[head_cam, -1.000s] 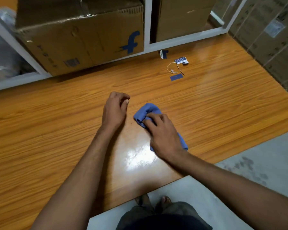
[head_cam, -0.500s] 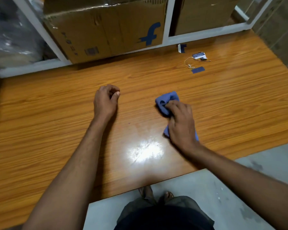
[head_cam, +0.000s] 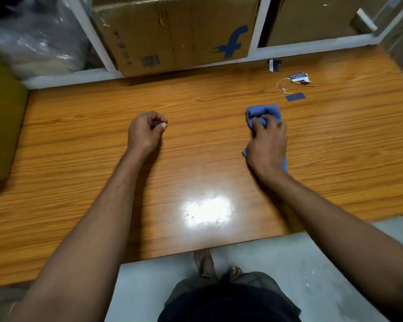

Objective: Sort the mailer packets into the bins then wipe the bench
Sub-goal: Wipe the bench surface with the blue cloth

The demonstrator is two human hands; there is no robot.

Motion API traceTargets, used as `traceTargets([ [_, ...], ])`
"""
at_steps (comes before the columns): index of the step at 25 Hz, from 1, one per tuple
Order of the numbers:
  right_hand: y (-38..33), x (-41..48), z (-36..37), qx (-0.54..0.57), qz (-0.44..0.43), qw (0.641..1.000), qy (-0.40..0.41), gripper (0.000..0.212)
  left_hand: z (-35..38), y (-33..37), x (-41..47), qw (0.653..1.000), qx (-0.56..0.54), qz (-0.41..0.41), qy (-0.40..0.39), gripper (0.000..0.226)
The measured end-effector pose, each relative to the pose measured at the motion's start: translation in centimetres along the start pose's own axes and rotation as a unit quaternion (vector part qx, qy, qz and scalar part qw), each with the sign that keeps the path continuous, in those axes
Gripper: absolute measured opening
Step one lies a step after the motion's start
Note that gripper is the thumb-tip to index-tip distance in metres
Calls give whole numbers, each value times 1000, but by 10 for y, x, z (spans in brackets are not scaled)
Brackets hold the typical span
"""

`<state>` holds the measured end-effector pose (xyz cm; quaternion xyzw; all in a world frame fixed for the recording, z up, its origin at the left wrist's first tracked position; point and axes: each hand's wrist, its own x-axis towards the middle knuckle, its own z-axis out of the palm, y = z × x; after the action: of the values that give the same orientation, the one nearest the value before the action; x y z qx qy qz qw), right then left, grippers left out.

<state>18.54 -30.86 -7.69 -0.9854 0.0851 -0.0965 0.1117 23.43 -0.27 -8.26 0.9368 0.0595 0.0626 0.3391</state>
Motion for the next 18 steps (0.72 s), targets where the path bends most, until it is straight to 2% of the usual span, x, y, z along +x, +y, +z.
traceTargets([
  [1,10,2,-5,4,19,1000,12,53,1,-1,-1,1000,-13,-5,2,11],
  [2,7,-7,-5,22,-2,1000,22,53,0,-2,0,999,-37,-16,5,15],
  [4,-24,-55,3,95,-129,987,4,54,-4,-6,1,994,-94,-46,27,20],
  [6,-71,-113,16,131,-311,938,-85,57,-13,-14,-2,987,-125,-77,70,23],
  [8,-116,-143,25,100,-420,892,-137,72,-24,-26,-11,974,-150,-119,123,28],
  [9,-131,-138,28,89,-425,890,-143,76,-29,-34,-18,965,-158,-145,149,29],
  [11,-140,-98,32,64,-372,918,-122,79,-33,-46,-34,955,-161,-179,173,30],
  [13,-119,-41,32,25,-272,957,-95,78,-28,-55,-52,960,-159,-167,161,29],
  [15,-90,-1,24,22,-159,985,-61,68,-21,-57,-65,968,-147,-133,151,28],
  [16,-85,2,21,38,-140,989,-43,62,-19,-57,-69,970,-138,-125,154,27],
  [18,-96,-26,22,91,-200,975,-34,56,-18,-54,-71,968,-143,-118,172,28],
])
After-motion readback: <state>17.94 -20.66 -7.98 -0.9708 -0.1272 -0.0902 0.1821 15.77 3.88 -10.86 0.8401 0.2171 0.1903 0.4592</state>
